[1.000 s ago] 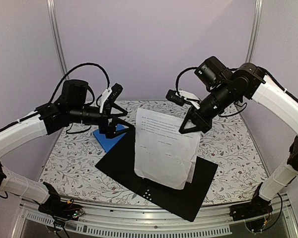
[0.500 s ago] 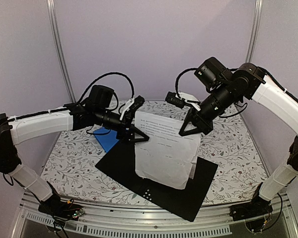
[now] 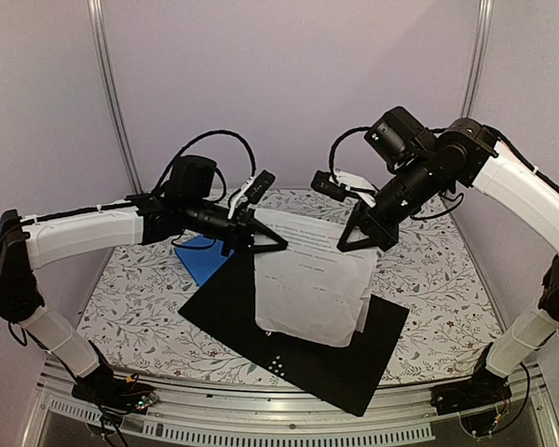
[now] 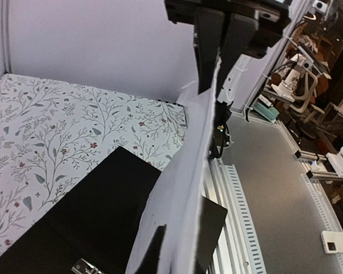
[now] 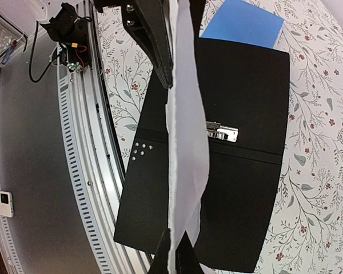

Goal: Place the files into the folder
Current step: Pass from the right arm to the left, then place the file in the folder.

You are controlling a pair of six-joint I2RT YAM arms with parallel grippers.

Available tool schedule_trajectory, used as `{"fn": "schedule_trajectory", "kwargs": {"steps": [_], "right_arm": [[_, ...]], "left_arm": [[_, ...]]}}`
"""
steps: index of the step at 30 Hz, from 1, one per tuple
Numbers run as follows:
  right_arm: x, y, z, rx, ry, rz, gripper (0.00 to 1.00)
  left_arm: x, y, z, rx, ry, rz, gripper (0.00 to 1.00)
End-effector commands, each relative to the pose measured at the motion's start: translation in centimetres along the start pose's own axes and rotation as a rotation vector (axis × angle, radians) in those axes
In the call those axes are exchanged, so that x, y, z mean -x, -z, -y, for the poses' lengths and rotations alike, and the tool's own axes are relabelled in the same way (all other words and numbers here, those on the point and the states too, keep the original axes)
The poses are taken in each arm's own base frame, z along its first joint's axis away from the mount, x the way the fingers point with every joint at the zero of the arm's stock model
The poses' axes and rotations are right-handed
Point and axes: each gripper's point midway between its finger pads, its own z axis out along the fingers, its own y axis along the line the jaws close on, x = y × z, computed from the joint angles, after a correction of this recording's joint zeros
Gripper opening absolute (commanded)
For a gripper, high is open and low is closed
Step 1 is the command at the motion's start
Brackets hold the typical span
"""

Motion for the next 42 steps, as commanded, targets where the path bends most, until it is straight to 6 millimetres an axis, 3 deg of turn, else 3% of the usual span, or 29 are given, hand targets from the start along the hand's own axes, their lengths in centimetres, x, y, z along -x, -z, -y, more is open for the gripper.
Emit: {"fn": "schedule_trajectory", "kwargs": {"steps": [1, 4, 10, 14, 18, 21, 25, 28, 32, 35, 38, 42], "right_arm": [[0.4, 0.3, 1.4, -0.084, -0.025, 0.009, 0.00], [0.6, 0.7, 2.8, -0.150, -0.057, 0.015, 0.11], [1.1, 2.7, 6.1, -0.303, -0.156, 0.057, 0.71], [1.2, 4.2, 8.5, -0.373, -0.255, 0.104, 0.93], [1.3, 4.2, 9.2, -0.352, -0.310, 0.136, 0.99], [1.2, 3.5, 9.3, -0.345, -0.331, 0.129, 0.99], [0.6, 1.5, 10.1, -0.337, -0.367, 0.092, 0.99], [0.6, -1.4, 10.8, -0.297, -0.430, 0.065, 0.99], [0.6, -6.0, 12.2, -0.247, -0.493, 0.026, 0.99], [0.5, -9.0, 12.9, -0.213, -0.532, 0.012, 0.99], [0.1, -10.7, 13.5, -0.216, -0.544, -0.007, 0.99], [-0.1, -11.7, 13.7, -0.209, -0.547, -0.011, 0.99]], "left_arm": [[1.4, 0.0, 1.5, -0.037, -0.027, 0.015, 0.00], [1.8, 0.5, 1.6, -0.003, -0.032, 0.024, 0.00], [3.4, 3.1, 0.3, 0.188, 0.081, 0.089, 0.00], [4.4, 6.1, -0.8, 0.324, 0.207, 0.167, 0.00], [4.1, 8.2, -1.3, 0.389, 0.378, 0.222, 0.00], [2.0, 10.0, -2.9, 0.490, 0.549, 0.273, 0.00], [-3.8, 14.3, -7.0, 0.662, 0.828, 0.356, 0.00], [-9.5, 16.3, -10.0, 0.747, 0.994, 0.371, 0.00], [-15.8, 18.8, -13.3, 0.907, 1.088, 0.349, 0.00], [-19.5, 20.8, -14.8, 1.047, 1.113, 0.330, 0.00], [-21.2, 23.0, -15.2, 1.199, 1.075, 0.312, 0.00], [-20.9, 26.0, -14.8, 1.365, 1.000, 0.328, 0.00]]}}
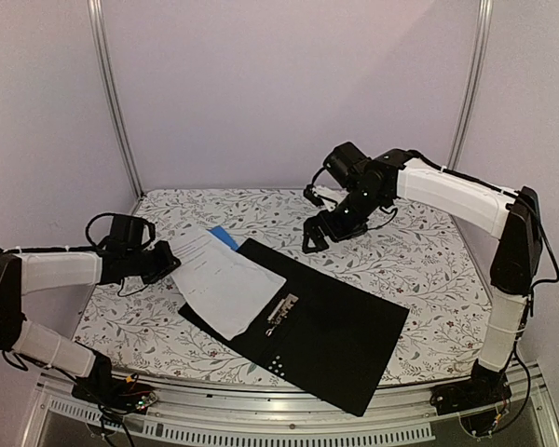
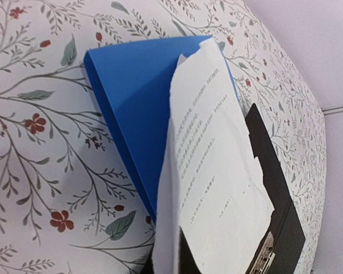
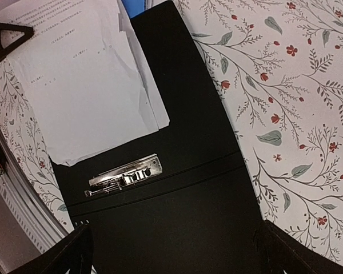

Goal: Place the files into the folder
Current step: Place the file in the folder.

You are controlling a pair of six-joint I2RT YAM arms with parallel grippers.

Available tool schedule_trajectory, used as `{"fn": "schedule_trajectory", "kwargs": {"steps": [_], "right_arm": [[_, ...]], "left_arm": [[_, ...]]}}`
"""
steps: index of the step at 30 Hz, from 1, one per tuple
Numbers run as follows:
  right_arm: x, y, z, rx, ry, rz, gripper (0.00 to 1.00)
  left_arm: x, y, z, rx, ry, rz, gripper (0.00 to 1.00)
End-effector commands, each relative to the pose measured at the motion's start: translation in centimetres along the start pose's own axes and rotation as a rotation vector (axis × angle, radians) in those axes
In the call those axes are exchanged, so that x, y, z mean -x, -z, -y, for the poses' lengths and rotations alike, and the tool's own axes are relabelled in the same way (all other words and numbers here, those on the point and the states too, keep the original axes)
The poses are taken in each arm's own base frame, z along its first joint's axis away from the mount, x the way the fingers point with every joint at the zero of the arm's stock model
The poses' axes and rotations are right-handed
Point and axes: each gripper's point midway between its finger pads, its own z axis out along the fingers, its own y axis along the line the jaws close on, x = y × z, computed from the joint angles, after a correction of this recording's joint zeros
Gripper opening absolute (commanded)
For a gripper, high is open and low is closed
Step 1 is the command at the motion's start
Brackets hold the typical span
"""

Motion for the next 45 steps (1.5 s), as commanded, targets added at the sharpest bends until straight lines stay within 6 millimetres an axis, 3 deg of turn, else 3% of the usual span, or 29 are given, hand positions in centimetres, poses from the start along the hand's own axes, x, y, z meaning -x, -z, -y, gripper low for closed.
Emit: {"fn": "schedule_trajectory", "kwargs": {"steps": [1, 5, 9, 16, 18, 23, 27, 34, 38, 39, 45], "right_arm": [[1.1, -0.3, -0.9, 0.037, -0.011, 0.050, 0.99], [1.0, -1.1, -0.9, 0.050, -0.026, 0.048, 0.99], [0.6, -2.1, -1.5, 0.073, -0.041, 0.044, 0.99], [0.6, -3.2, -3.3, 0.090, -0.032, 0.053, 0.99], [0.3, -3.7, -3.6, 0.098, -0.033, 0.044, 0.99], [-0.7, -5.0, -4.3, 0.121, -0.037, 0.019, 0.99], [-1.3, -6.3, -4.2, 0.112, -0.050, -0.002, 0.99], [-0.2, -9.5, -4.8, 0.136, -0.097, 0.029, 0.91], [0.6, -11.6, -5.5, 0.164, -0.113, 0.027, 0.80], [0.8, -12.0, -5.7, 0.168, -0.112, 0.027, 0.78], [1.4, -15.0, -5.5, 0.148, -0.152, 0.033, 0.68]], "left_arm": [[3.4, 2.4, -2.3, 0.147, -0.049, 0.198, 0.00], [4.1, 4.4, -3.3, 0.193, -0.020, 0.290, 0.00], [3.7, 5.2, -3.6, 0.143, 0.077, 0.358, 0.00], [-0.8, 5.0, -3.0, 0.100, 0.155, 0.384, 0.01], [-2.2, 5.0, -2.4, 0.094, 0.147, 0.379, 0.08], [-4.9, 5.5, -1.7, 0.100, 0.084, 0.365, 0.12], [-7.0, 5.7, -3.3, 0.153, 0.046, 0.320, 0.18], [-7.4, 7.3, -5.0, 0.212, 0.015, 0.321, 0.53], [-6.6, 8.9, -4.9, 0.215, -0.035, 0.345, 0.95], [-6.3, 9.2, -4.6, 0.207, -0.050, 0.356, 0.99], [-4.2, 10.0, -3.2, 0.254, -0.165, 0.378, 1.00]]}}
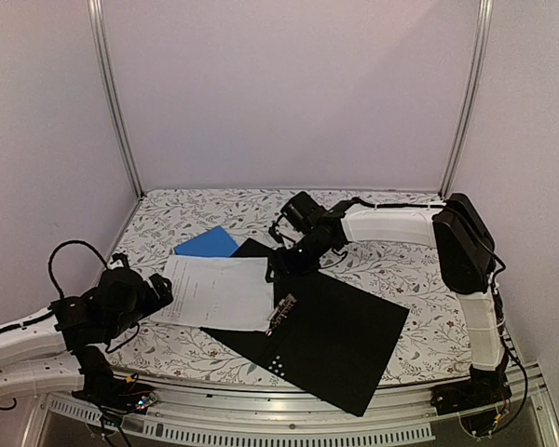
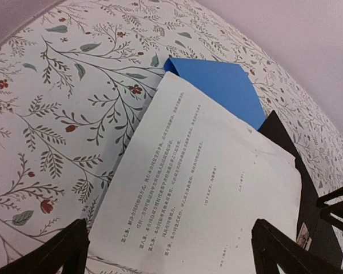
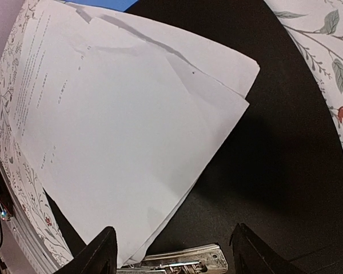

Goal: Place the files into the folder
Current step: Place the file in the folder, then adjust the file in the folder.

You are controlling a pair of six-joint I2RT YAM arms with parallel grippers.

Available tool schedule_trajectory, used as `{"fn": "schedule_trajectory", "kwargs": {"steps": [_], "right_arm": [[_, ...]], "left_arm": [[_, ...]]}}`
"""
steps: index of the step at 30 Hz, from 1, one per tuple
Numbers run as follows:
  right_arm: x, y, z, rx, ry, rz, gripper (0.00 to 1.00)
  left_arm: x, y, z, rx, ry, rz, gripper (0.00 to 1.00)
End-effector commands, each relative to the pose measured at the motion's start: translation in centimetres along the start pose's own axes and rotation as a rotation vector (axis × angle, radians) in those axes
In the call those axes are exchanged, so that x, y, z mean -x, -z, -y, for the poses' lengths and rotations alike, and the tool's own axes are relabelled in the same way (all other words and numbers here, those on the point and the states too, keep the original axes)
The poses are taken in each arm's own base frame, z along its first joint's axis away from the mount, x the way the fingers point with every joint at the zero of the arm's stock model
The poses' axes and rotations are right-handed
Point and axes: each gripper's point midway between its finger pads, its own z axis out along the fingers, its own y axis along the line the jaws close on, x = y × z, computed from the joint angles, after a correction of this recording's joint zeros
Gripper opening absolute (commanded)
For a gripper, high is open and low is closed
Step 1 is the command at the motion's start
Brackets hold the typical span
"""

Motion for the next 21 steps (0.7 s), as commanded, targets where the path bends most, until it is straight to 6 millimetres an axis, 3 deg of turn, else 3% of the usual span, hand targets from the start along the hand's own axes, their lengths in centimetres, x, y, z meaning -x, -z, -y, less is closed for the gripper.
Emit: {"fn": "schedule_trajectory", "kwargs": {"steps": [1, 5, 13, 21], "right_arm": [[1.4, -1.8, -0.4, 0.005, -0.031, 0.039, 0.67], [1.8, -3.4, 0.0, -0.008, -0.063, 0.038, 0.66], [2.2, -5.3, 0.7, -0.021, -0.102, 0.052, 0.70], [3.0, -5.8, 0.3, -0.002, -0.116, 0.083, 0.65]], "left_arm": [[2.1, 0.1, 0.6, 0.060, -0.136, 0.019, 1.00], [3.6, -1.5, 1.9, 0.052, -0.154, -0.049, 1.00], [5.7, -6.1, -0.4, 0.180, -0.183, -0.143, 1.00], [3.6, -10.2, -1.6, 0.152, -0.112, -0.281, 1.00]]}}
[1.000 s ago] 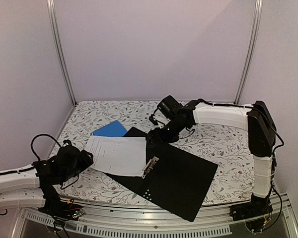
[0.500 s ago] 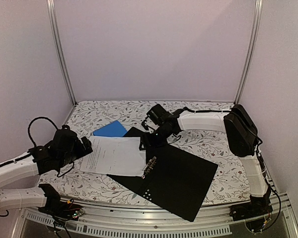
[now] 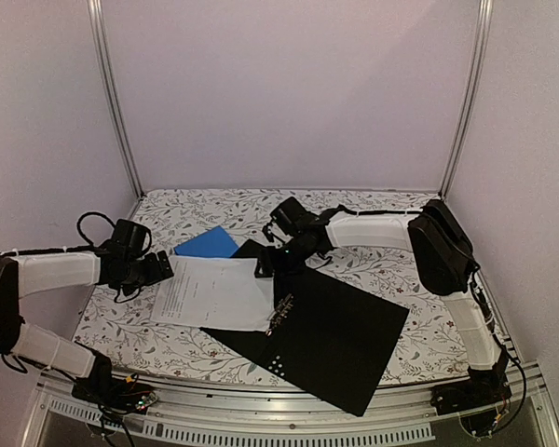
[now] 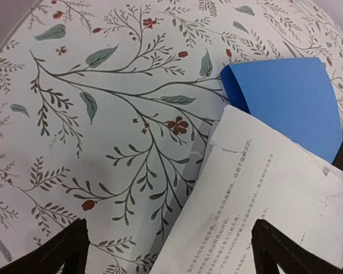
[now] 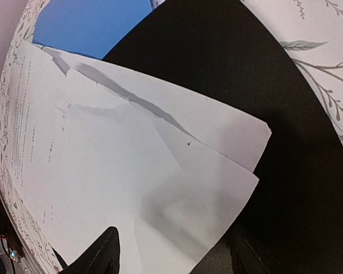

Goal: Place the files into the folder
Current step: Adjust the file in the folder.

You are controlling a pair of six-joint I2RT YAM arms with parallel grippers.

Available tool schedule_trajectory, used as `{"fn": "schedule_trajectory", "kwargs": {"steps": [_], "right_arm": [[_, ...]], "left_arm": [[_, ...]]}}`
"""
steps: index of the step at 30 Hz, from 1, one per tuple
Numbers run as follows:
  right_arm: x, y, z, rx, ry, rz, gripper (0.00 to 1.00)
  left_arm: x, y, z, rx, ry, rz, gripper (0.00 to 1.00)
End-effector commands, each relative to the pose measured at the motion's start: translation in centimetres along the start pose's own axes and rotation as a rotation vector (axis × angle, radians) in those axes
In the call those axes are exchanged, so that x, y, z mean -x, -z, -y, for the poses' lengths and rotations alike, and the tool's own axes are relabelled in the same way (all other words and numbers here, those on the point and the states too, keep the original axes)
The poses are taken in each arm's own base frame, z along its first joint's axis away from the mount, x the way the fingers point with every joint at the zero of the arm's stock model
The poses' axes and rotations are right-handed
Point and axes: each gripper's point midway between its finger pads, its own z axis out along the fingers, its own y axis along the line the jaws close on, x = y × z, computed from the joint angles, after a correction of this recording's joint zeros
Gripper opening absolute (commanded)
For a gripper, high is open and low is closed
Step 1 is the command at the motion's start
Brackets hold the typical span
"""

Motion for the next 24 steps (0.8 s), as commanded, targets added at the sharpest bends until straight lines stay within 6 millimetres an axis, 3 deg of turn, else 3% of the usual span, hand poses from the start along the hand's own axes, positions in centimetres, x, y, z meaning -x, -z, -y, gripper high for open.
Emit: {"fn": "schedule_trajectory", "kwargs": {"steps": [1, 16, 24], "right_arm": [[0.2, -1.3, 0.1, -0.014, -0.013, 0.019, 0.64], [2.2, -0.6, -1.0, 0.004, 0.016, 0.078, 0.60], [3.1, -0.7, -0.9, -0.004, 0.021, 0.100, 0.60]], "left_arm": [[-0.3, -1.7, 1.5, -0.090, 0.002, -0.060, 1.00], [-3.5, -2.8, 2.2, -0.169, 0.016, -0.152, 1.00], [-3.9, -2.8, 2.5, -0.191, 0.008, -0.164, 1.00]]}}
